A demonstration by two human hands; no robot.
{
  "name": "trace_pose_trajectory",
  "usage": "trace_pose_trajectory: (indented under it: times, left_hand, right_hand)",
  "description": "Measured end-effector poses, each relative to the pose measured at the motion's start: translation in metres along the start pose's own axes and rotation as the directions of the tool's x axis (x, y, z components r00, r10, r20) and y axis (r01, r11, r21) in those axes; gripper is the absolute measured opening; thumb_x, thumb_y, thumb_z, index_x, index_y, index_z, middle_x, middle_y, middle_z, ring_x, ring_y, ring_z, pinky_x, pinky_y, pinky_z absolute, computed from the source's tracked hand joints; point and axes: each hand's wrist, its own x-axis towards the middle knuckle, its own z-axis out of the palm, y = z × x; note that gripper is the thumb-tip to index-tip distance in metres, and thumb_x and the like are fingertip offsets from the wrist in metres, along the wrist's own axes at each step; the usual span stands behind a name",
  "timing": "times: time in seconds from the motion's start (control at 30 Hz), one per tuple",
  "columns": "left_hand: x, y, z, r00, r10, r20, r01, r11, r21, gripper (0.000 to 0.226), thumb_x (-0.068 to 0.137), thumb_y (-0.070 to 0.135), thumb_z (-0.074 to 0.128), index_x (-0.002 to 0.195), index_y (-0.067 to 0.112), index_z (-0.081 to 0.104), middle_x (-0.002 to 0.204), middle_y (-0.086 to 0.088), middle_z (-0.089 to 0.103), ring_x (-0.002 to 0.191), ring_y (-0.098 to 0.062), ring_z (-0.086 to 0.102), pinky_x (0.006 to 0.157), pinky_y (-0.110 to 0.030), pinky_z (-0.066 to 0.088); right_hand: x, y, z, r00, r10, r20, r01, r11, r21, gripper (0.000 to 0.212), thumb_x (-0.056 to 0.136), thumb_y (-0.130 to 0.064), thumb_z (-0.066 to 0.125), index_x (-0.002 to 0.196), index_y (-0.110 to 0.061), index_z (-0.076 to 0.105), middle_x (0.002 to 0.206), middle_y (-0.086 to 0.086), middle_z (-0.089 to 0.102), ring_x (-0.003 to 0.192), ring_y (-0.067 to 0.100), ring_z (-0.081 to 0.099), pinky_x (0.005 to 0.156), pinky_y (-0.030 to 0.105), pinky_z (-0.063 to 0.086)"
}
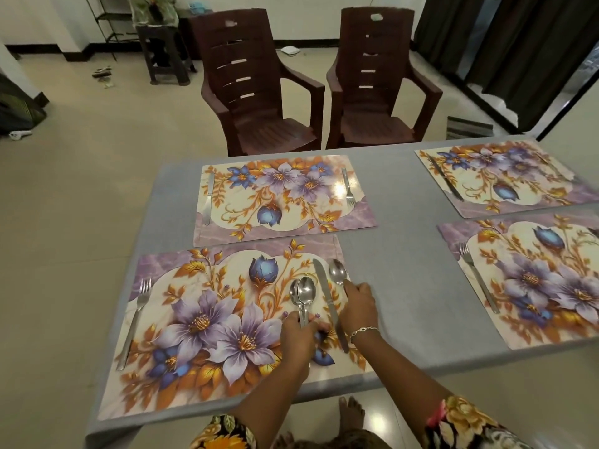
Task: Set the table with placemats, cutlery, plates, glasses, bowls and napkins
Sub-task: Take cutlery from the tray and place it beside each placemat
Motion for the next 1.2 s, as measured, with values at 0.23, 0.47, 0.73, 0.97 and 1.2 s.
trace_pose_trajectory:
  times: [0.23,0.47,0.73,0.97,1.2]
  left_hand:
    - [-0.003,0.005,-0.005,0.999,-0.031,0.009,0.031,0.999,-0.038,0.019,0.079,0.004,0.068,0.094,0.007,0.056,0.089,-0.012,0.062,0.08,-0.024,0.056,0.07,-0.033,0.049]
    - [-0.002,0.004,-0.014,0.999,-0.021,0.037,0.022,0.999,-0.026,0.017,0.087,0.008,0.061,0.101,0.009,0.052,0.091,-0.012,0.064,0.084,-0.027,0.064,0.077,-0.038,0.053]
    - [-0.011,0.008,-0.016,0.993,0.025,0.116,-0.013,0.994,-0.105,0.006,0.092,0.007,0.052,0.087,0.009,0.055,0.083,-0.01,0.064,0.068,-0.019,0.059,0.065,-0.03,0.046]
    - [-0.014,0.011,-0.026,0.985,0.046,0.169,-0.025,0.992,-0.123,0.024,0.1,0.013,0.038,0.082,0.008,0.055,0.056,0.002,0.066,0.048,-0.014,0.055,0.038,-0.019,0.041]
    - [-0.035,0.011,-0.048,0.987,0.11,0.118,-0.089,0.982,-0.167,0.02,0.095,0.001,0.04,0.085,0.003,0.056,0.065,-0.008,0.06,0.04,-0.011,0.048,0.035,-0.018,0.034]
  right_hand:
    - [0.013,-0.002,-0.005,1.0,-0.026,-0.009,0.025,0.998,-0.061,0.029,0.092,-0.004,0.04,0.112,-0.011,0.059,0.108,0.012,0.052,0.089,0.023,0.055,0.068,0.022,0.037]
    - [0.013,0.01,-0.012,0.997,-0.061,0.041,0.063,0.996,-0.065,0.019,0.093,-0.017,0.05,0.108,-0.014,0.061,0.104,0.011,0.058,0.087,0.02,0.056,0.068,0.02,0.038]
    - [0.013,0.012,-0.02,0.993,-0.101,0.066,0.104,0.994,-0.037,0.029,0.091,-0.016,0.051,0.119,-0.014,0.056,0.104,0.011,0.056,0.096,0.024,0.057,0.076,0.025,0.043]
    - [-0.021,0.016,-0.023,0.993,-0.072,-0.094,0.079,0.994,0.072,0.029,0.093,-0.022,0.052,0.121,-0.014,0.055,0.113,0.007,0.059,0.096,0.017,0.059,0.081,0.021,0.046]
    - [-0.049,0.005,-0.018,0.988,-0.126,-0.088,0.13,0.991,0.045,0.027,0.094,-0.024,0.049,0.118,-0.013,0.056,0.116,0.006,0.06,0.102,0.018,0.059,0.088,0.02,0.045]
